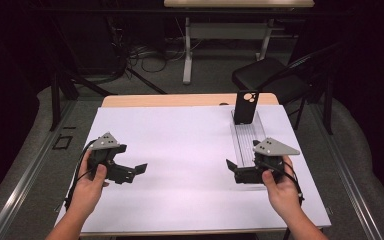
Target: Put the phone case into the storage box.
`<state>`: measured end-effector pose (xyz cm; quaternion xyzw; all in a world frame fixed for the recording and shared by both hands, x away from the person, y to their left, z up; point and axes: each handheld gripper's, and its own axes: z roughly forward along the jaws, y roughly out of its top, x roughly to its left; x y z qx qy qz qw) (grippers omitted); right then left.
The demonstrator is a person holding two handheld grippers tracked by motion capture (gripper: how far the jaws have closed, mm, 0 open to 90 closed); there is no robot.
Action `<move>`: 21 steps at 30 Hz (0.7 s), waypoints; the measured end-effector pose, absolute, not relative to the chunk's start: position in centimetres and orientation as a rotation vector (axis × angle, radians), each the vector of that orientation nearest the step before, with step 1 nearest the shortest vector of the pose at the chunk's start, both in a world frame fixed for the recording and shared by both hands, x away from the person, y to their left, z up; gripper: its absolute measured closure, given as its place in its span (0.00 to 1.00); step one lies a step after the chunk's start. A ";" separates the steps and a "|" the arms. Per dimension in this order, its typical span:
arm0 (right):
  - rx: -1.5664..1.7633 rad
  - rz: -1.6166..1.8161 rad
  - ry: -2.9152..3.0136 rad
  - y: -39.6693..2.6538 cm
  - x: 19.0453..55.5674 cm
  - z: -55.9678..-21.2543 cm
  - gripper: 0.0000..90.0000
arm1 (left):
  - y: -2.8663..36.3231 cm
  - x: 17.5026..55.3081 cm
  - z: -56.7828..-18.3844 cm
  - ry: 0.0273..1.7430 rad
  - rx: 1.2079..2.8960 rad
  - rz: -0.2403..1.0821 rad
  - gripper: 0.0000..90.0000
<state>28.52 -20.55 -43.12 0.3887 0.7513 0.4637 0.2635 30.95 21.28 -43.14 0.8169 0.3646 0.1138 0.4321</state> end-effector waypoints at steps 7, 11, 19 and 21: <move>1.014 1.219 2.052 -19.8 26.1 -45.3 0.00 | 21.9 29.3 -44.7 0.905 1.993 0.285 0.01; 0.973 1.191 2.060 -19.1 25.0 -46.1 0.00 | 22.3 28.4 -45.4 0.890 1.982 0.306 0.01; 1.001 1.259 2.022 -18.7 23.8 -48.2 0.00 | 23.3 27.2 -47.3 0.864 1.967 0.305 0.01; 1.005 1.266 2.023 -18.7 23.8 -48.5 0.00 | 23.4 27.1 -47.6 0.865 1.968 0.304 0.01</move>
